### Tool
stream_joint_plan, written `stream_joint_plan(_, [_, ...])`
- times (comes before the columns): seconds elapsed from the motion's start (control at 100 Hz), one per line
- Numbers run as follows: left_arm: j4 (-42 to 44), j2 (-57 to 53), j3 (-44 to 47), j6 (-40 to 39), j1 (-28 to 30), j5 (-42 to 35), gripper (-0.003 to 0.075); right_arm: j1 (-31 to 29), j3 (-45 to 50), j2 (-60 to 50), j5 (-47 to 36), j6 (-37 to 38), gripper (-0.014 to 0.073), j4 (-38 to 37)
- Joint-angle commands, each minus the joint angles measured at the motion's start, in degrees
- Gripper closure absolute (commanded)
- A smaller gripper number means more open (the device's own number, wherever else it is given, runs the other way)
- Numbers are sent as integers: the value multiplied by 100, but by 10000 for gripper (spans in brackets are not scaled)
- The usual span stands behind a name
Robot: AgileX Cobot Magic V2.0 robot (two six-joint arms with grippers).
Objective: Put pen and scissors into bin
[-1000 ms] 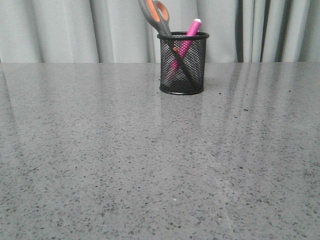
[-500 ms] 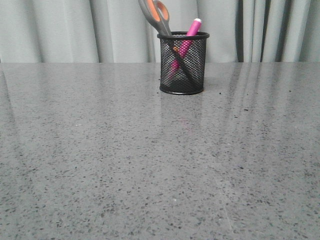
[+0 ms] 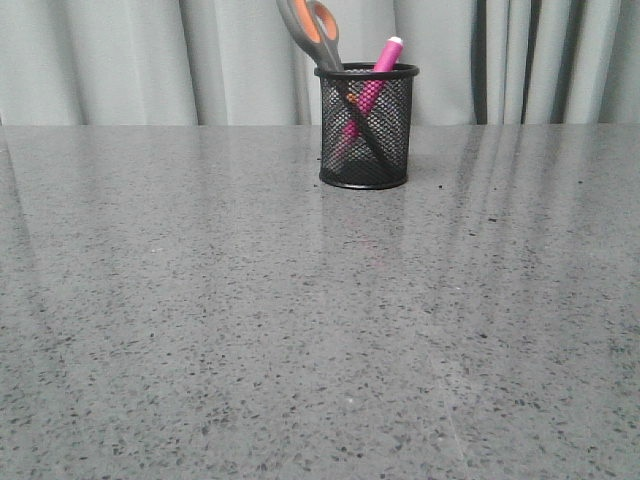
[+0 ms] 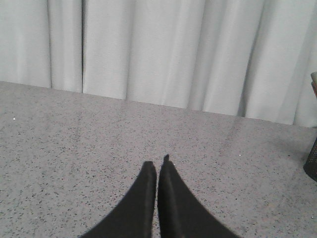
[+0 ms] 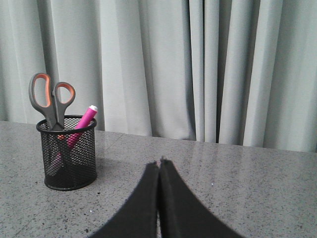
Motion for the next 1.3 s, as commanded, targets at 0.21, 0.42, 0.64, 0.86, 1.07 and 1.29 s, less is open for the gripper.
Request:
stream_joint_plan(0.21, [-70, 42, -165, 4, -46, -206, 739, -47, -152, 15, -432, -55, 670, -55])
stream_joint_plan(0.42, [1078, 9, -165, -281, -46, -192, 739, -47, -152, 15, -432, -55, 670, -55])
stream_joint_plan(0.64, [4937, -270, -39, -3873, -34, -250, 739, -47, -152, 15, -432, -55, 670, -55])
stream_joint_plan(0.86, [5095, -1228, 797, -3985, -34, -316, 739, -47, -152, 15, -432, -55, 670, -55])
stream_joint_plan(1.07, [5040, -1591, 1331, -4121, -34, -316, 739, -47, -152, 15, -432, -55, 670, -55])
stream_joint_plan(1.29, [4947, -1591, 1331, -4121, -34, -248, 739, -47, -152, 15, -432, -55, 670, -55])
